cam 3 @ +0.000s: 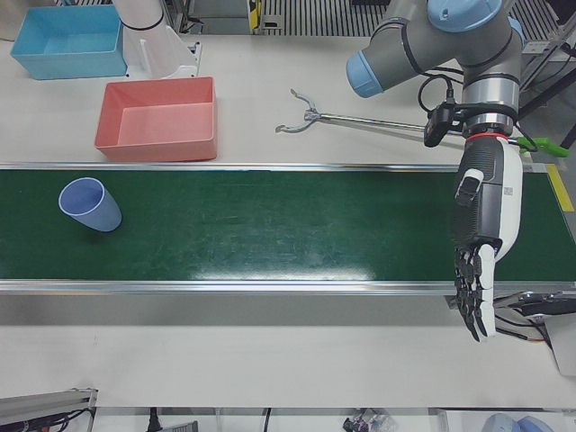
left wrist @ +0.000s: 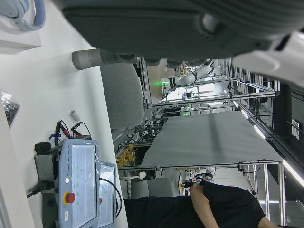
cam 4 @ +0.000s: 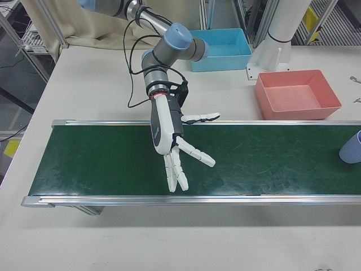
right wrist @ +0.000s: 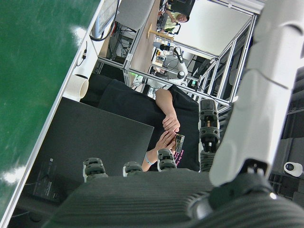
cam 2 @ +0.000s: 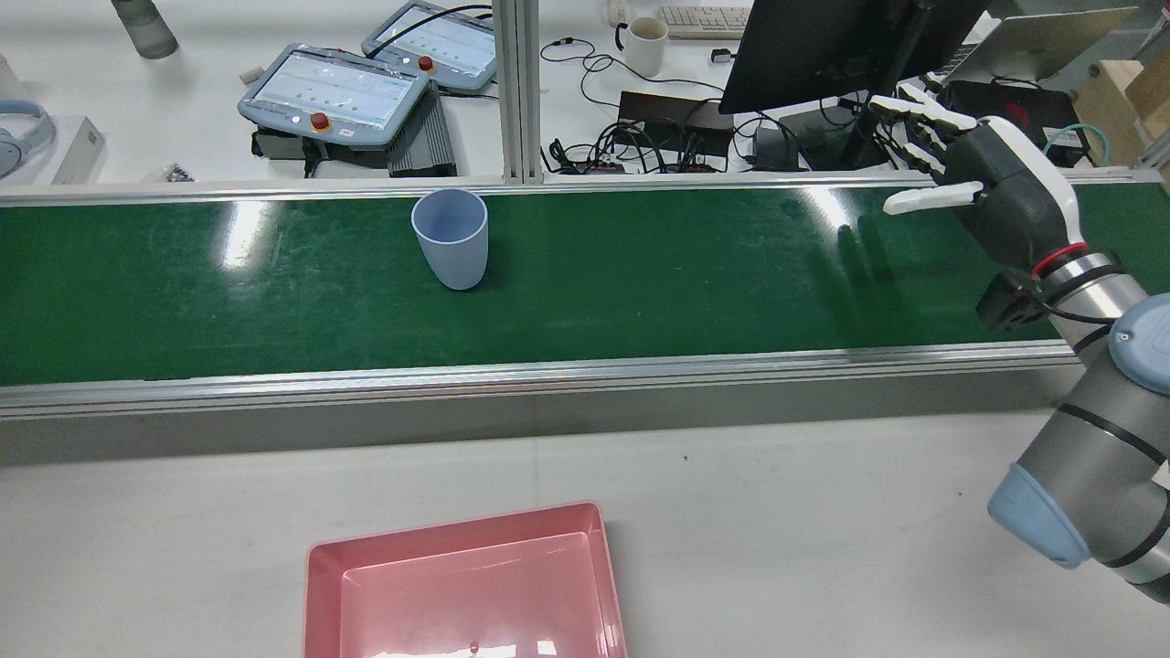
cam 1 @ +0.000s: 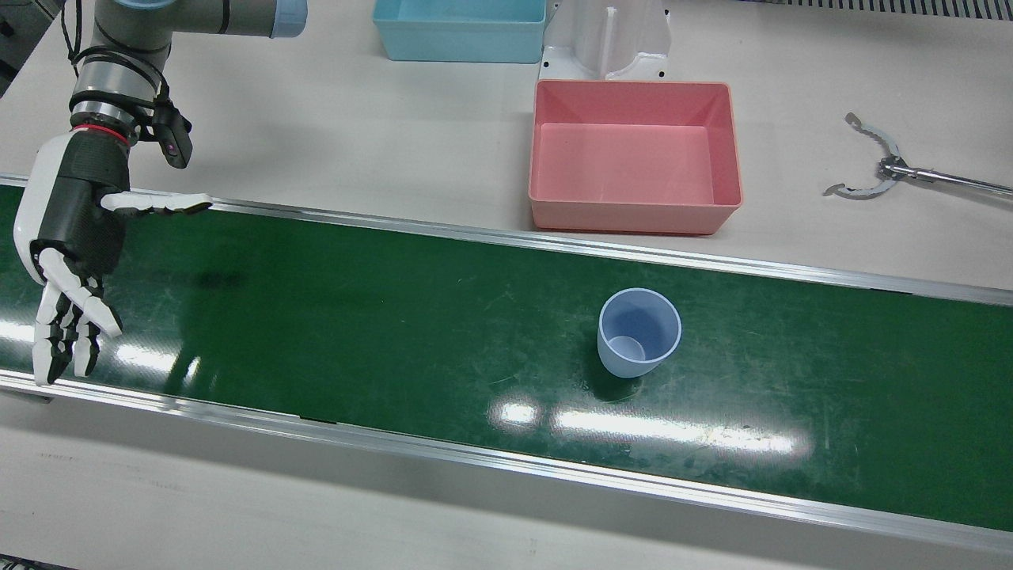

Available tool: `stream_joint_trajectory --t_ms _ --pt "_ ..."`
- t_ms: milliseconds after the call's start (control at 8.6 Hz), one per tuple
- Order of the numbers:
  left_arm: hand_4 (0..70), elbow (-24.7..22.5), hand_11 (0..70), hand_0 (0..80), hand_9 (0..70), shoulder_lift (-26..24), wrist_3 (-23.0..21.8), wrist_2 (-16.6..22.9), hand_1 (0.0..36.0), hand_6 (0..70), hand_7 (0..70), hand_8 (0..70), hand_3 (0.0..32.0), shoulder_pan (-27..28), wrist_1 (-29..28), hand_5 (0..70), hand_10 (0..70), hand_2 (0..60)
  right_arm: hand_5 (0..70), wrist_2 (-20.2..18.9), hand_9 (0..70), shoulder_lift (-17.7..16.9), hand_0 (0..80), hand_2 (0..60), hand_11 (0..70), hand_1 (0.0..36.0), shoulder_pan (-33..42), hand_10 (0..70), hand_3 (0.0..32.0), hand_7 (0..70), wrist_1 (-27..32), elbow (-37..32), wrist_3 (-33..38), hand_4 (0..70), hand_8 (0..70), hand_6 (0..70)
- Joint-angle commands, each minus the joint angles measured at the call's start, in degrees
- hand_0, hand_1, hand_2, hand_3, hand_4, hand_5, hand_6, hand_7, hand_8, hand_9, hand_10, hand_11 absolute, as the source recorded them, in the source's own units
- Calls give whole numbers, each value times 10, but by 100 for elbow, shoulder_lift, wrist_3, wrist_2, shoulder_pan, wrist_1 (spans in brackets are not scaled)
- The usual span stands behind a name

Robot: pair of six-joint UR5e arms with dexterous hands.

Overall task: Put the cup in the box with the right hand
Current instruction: 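Move the open right hand along the belt toward the blue cup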

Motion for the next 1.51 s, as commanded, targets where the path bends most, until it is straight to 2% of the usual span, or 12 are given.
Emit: stream_joint_trajectory --t_ms 0,232,349,465,697,814,930,1046,1162,1395 --pt "0 6 0 0 0 0 0 0 0 0 0 0 0 0 0 0 0 0 53 -2 17 10 581 0 56 85 3 26 220 143 -6 6 73 190 3 12" --pt "0 -3 0 0 0 0 0 0 0 0 0 0 0 0 0 0 0 0 76 -10 32 10 791 0 81 142 -6 39 208 163 -14 24 82 200 15 23" --pt "0 -3 0 0 0 0 0 0 0 0 0 0 0 0 0 0 0 0 89 -10 28 10 800 0 89 185 -6 42 204 162 -14 41 82 183 13 26" --pt "0 -3 0 0 0 0 0 0 0 0 0 0 0 -9 0 0 0 0 91 -10 24 18 800 0 89 186 -6 41 202 151 -14 50 82 185 13 24" --pt "0 6 0 0 0 0 0 0 0 0 0 0 0 0 0 0 0 0 106 -10 17 18 800 0 99 236 -6 44 186 135 -6 33 91 172 11 26" --pt "0 -2 0 0 0 0 0 0 0 0 0 0 0 0 0 0 0 0 102 -28 24 10 800 0 98 223 -23 44 188 143 3 -11 143 177 15 27" --pt "0 6 0 0 0 0 0 0 0 0 0 0 0 0 0 0 0 0 93 -19 32 10 800 0 96 194 -41 45 178 159 3 -3 187 198 16 29" --pt "0 6 0 0 0 0 0 0 0 0 0 0 0 0 0 0 0 0 77 -19 48 10 757 0 94 137 -32 48 52 209 12 -2 214 286 18 46" --pt "0 6 0 0 0 0 0 0 0 0 0 0 0 0 0 0 0 0 44 -19 55 10 571 0 82 52 -32 47 0 295 12 -2 222 309 8 63" --pt "0 6 0 0 0 0 0 0 0 0 0 0 0 0 0 0 0 0 34 -10 73 10 534 0 66 25 -15 37 0 427 -6 -2 336 313 8 92"
